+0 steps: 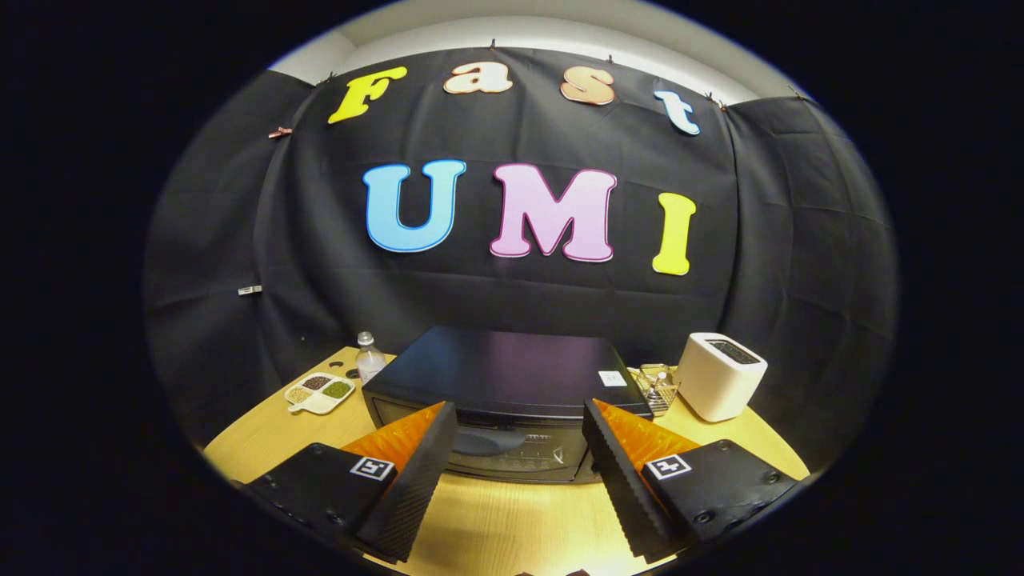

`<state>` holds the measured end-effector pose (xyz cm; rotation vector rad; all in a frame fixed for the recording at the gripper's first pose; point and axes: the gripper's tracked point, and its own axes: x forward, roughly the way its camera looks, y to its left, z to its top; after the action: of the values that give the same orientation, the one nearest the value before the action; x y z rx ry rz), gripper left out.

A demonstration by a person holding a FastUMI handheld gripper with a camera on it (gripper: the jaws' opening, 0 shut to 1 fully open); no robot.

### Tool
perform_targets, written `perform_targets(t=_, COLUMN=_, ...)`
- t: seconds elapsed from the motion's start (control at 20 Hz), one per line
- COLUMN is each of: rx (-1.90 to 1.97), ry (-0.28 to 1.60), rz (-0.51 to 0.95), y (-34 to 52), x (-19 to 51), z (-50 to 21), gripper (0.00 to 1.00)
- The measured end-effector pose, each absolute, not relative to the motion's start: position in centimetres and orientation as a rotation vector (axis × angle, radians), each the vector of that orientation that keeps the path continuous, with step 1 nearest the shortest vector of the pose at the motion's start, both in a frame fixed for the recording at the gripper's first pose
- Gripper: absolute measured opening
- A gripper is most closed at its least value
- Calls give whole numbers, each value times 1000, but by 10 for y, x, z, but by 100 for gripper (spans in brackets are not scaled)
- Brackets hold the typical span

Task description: Open the toaster oven, put the food inside, and close the toaster oven door.

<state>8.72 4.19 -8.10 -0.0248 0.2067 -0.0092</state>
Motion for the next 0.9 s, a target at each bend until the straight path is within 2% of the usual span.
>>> perform_targets(t=0.45, rx=-16, ry=315, rz=-33, y=77, x=146, z=-138, gripper=98)
perform_targets(t=0.9, rx=31, ry=339, rz=-64, y=80, x=156, z=-154, gripper=98)
